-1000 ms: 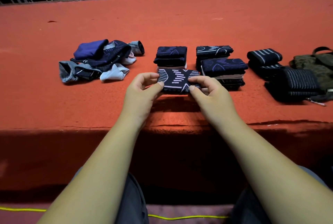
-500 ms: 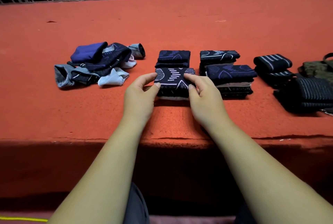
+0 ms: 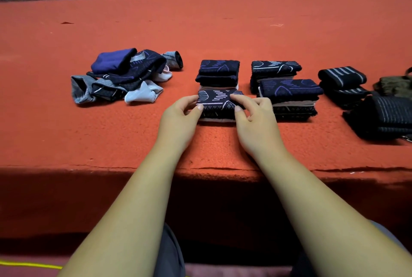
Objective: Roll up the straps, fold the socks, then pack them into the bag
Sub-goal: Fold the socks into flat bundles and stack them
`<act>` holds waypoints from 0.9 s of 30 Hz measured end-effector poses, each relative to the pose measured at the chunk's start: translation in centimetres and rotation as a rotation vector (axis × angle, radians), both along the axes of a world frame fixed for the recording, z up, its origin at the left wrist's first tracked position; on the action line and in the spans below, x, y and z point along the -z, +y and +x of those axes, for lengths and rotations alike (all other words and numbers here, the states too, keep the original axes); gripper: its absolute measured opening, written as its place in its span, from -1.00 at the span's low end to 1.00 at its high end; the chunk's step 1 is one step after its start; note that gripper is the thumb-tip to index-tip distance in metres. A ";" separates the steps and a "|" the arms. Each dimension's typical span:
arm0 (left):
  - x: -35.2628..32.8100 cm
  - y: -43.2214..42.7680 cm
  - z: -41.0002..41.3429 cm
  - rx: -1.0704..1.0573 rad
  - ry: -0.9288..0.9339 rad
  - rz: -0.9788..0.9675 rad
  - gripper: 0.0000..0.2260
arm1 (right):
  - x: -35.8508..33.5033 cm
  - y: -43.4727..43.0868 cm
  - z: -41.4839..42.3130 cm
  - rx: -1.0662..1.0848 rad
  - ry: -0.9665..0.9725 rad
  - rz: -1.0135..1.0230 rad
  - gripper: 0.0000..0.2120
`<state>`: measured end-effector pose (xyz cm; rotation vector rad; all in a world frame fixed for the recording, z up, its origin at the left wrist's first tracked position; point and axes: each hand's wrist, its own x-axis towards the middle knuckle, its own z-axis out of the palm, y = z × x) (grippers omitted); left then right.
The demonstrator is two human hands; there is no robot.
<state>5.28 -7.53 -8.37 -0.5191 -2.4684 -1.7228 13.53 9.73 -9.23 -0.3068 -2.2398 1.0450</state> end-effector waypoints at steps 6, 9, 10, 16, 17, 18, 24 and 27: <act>-0.1 -1.5 -0.3 -0.053 -0.083 0.038 -0.81 | -1.0 -1.2 1.5 0.042 0.108 -0.010 -0.76; -0.7 -2.7 -0.9 -0.098 -0.066 -0.019 -0.86 | -1.0 -2.7 1.7 -0.053 0.076 -0.035 -0.85; -0.9 -3.3 -1.2 -0.123 -0.052 -0.046 -0.85 | -1.0 -3.1 1.8 -0.095 0.057 -0.025 -0.85; -1.2 -7.6 -3.9 -0.266 0.079 -0.329 -0.69 | -0.8 -5.4 1.1 -0.314 0.006 0.082 -0.83; -0.9 -8.2 -4.6 -0.271 0.099 -0.381 -0.66 | -0.7 -5.6 0.9 -0.331 0.001 0.082 -0.83; -0.7 -8.7 -5.1 -0.273 0.104 -0.427 -0.63 | -0.5 -5.7 0.6 -0.339 -0.003 0.082 -0.83; 0.4 -10.2 -6.9 -0.243 0.016 -0.670 -0.55 | 0.0 -5.5 -0.8 -0.355 -0.133 0.132 -0.89; 0.5 -9.9 -7.4 -0.227 0.000 -0.782 -0.56 | 0.2 -5.5 -1.0 -0.350 -0.181 0.144 -0.91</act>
